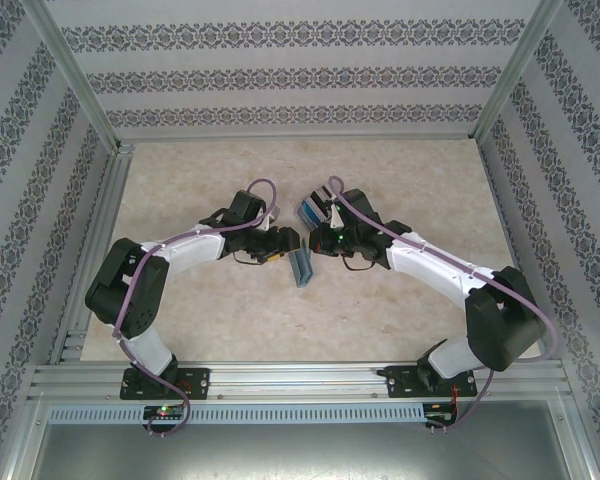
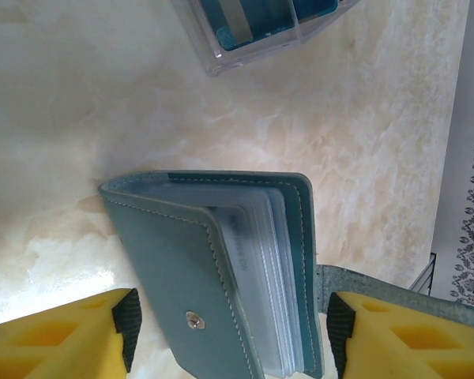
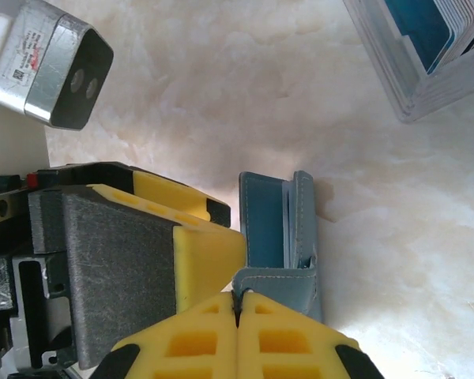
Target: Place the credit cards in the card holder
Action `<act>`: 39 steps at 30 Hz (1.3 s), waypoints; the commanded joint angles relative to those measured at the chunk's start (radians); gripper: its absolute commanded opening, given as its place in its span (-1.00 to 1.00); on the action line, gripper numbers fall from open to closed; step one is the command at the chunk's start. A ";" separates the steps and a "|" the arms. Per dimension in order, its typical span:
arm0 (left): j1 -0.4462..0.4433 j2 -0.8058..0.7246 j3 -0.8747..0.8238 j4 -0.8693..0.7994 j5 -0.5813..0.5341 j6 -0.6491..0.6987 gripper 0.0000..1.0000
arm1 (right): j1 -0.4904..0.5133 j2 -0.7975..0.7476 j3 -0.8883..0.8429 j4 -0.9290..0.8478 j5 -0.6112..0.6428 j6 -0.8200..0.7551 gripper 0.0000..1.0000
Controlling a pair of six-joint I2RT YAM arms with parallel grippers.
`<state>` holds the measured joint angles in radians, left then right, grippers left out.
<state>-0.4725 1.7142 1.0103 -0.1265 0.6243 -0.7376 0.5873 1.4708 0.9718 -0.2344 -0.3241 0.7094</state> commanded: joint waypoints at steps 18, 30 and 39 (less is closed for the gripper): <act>-0.012 0.049 -0.037 0.009 -0.016 0.023 -0.53 | 0.008 -0.050 0.016 -0.029 0.026 -0.001 -0.94; 0.000 0.009 -0.031 -0.077 -0.080 0.082 -0.84 | -0.031 -0.059 -0.115 -0.062 0.113 -0.037 -0.93; 0.009 0.011 -0.049 -0.082 -0.105 0.112 -0.85 | -0.065 -0.040 -0.250 -0.043 0.182 -0.060 -0.92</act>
<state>-0.4709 1.7473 0.9779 -0.1764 0.5655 -0.6609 0.5331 1.4277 0.7551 -0.2676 -0.1806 0.6731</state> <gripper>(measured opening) 0.080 0.064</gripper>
